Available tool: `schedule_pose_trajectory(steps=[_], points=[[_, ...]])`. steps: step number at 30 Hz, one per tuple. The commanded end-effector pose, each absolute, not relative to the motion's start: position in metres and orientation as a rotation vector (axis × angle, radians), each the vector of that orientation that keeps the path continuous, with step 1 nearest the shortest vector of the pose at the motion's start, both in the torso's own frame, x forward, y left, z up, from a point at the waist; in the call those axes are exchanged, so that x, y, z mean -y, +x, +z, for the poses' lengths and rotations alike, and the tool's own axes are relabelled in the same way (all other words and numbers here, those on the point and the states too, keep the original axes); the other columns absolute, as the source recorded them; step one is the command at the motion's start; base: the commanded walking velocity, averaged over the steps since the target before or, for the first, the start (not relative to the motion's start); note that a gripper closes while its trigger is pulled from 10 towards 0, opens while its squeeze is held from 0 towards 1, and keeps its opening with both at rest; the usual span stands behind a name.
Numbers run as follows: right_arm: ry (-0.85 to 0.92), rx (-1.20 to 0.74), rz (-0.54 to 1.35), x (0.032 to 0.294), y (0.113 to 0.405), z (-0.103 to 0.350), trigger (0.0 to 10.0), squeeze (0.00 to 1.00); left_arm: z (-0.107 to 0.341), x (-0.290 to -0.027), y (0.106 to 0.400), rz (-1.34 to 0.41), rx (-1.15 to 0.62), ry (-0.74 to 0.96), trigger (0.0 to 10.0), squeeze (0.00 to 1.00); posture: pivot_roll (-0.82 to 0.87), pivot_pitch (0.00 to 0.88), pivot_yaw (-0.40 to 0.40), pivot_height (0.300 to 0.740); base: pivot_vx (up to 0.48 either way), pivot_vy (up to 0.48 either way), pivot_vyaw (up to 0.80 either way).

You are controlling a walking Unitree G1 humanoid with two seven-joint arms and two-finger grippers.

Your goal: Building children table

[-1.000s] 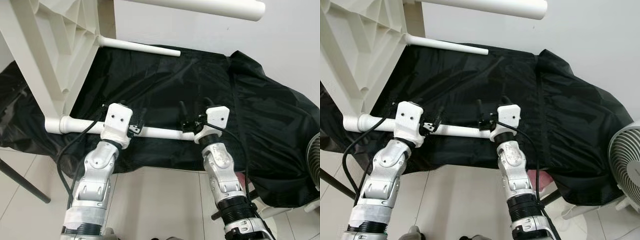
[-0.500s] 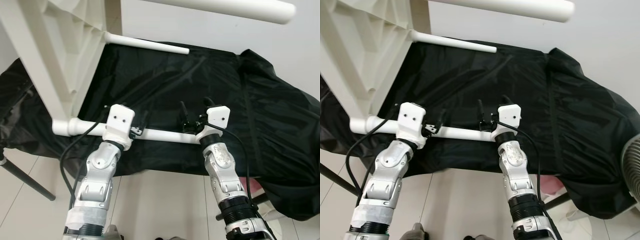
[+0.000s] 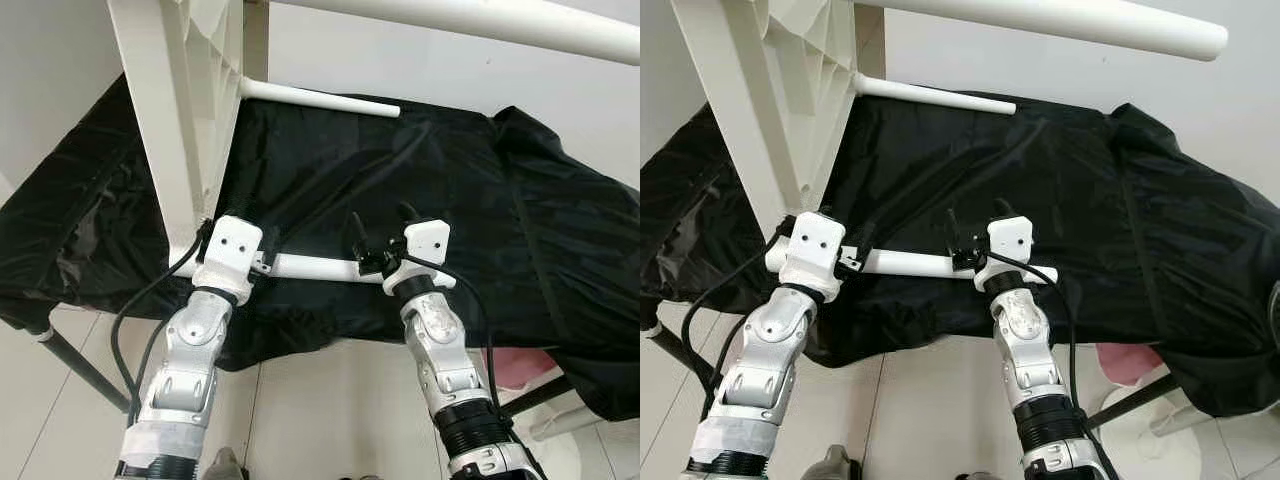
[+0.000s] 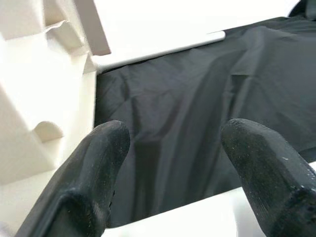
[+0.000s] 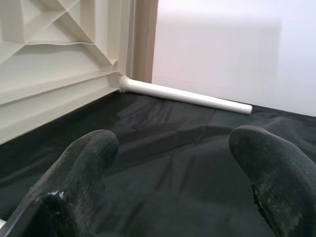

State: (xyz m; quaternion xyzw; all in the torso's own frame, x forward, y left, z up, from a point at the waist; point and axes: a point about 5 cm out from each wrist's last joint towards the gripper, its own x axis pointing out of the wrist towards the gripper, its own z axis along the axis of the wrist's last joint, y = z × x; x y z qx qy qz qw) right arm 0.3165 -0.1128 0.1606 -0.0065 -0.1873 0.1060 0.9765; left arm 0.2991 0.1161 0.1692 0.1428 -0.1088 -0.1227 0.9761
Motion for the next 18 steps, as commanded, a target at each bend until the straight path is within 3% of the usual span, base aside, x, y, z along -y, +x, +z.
schedule_pose_trajectory(steps=[1,13,18], points=[[-0.04,0.346,0.161,0.124,0.317,0.155,10.0,0.0,0.168,-0.109,0.296,-0.263,0.207,0.281,10.0,0.0,0.1,0.112,-0.098,0.74,0.0,0.0,0.0],[-0.142,0.374,0.084,0.142,0.314,0.163,10.0,0.0,0.171,-0.11,0.286,-0.297,0.15,0.195,10.0,0.0,0.1,0.135,-0.092,0.74,0.0,0.0,0.0],[-0.363,0.531,-0.003,0.16,0.299,0.19,10.0,0.0,0.182,-0.121,0.276,-0.313,0.18,0.173,10.0,0.0,0.11,0.153,-0.083,0.74,0.0,0.0,0.0]])
